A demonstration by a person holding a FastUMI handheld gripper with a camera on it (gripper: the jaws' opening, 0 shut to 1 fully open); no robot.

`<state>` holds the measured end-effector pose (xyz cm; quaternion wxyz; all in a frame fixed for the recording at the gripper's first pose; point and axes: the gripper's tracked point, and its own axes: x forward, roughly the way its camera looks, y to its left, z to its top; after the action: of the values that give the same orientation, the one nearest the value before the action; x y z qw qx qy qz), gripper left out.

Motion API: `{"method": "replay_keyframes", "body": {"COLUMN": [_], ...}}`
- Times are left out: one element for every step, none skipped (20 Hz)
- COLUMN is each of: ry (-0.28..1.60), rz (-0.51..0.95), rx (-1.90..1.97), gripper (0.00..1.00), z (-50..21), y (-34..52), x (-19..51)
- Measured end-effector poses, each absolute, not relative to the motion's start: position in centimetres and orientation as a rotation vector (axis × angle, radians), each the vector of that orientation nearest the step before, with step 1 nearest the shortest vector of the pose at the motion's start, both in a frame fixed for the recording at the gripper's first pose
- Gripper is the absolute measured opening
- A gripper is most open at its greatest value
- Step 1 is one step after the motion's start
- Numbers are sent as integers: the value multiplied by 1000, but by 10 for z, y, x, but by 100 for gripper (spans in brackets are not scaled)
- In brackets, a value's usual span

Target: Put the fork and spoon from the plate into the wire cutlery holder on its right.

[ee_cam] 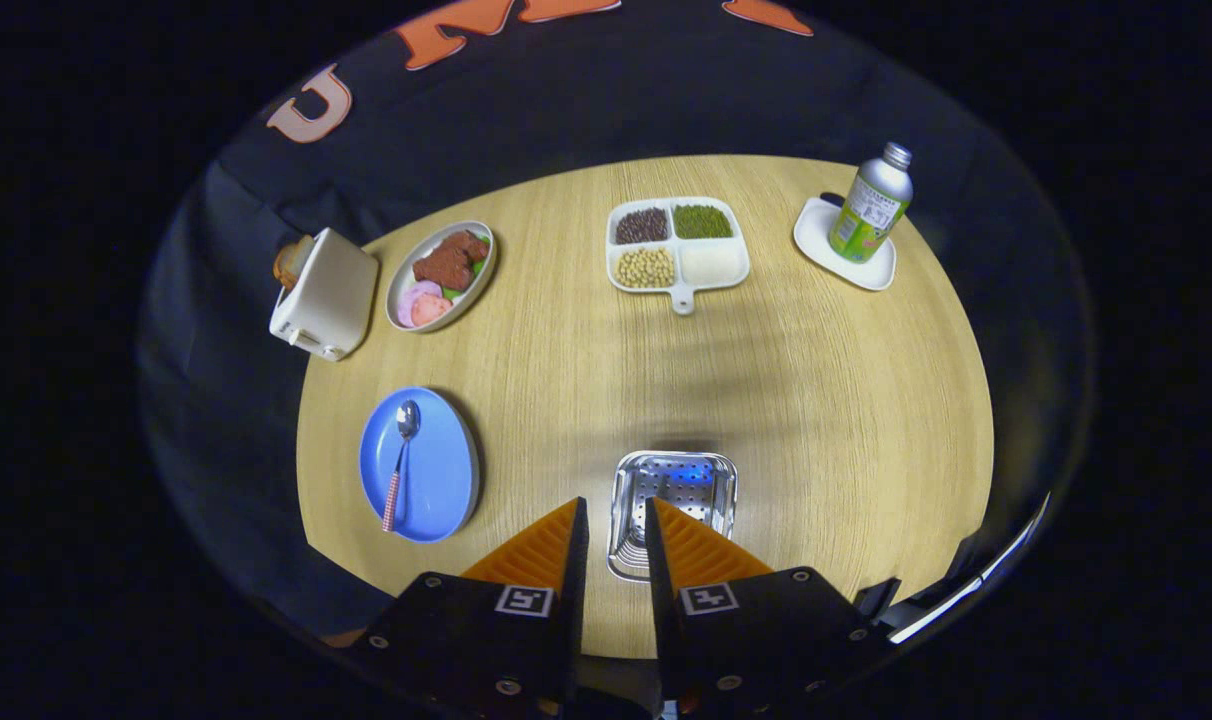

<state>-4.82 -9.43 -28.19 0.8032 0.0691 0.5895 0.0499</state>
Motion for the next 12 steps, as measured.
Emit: {"method": "replay_keyframes", "body": {"ry": [1218,1180,1152,1124,1094,1069,1039,1009,977,954,928,903], "rz": [111,116,127,135,143,147,144,140,128,112,98,89], "rx": [150,151,145,131,118,109,108,112,112,94,74,69], "gripper": [35,43,45,51,54,59,64,69,75,81,82,82], "z": [-276,-271,-267,-264,-260,-259,-257,-255,-253,-253,-253,-251], "y": [-88,-83,-75,-70,-64,-57,-49,-41,-35,-32,-29,-23], "x": [-45,-42,-43,-43,-41,-40,-37,-35,-33,-31,-31,-28]}}
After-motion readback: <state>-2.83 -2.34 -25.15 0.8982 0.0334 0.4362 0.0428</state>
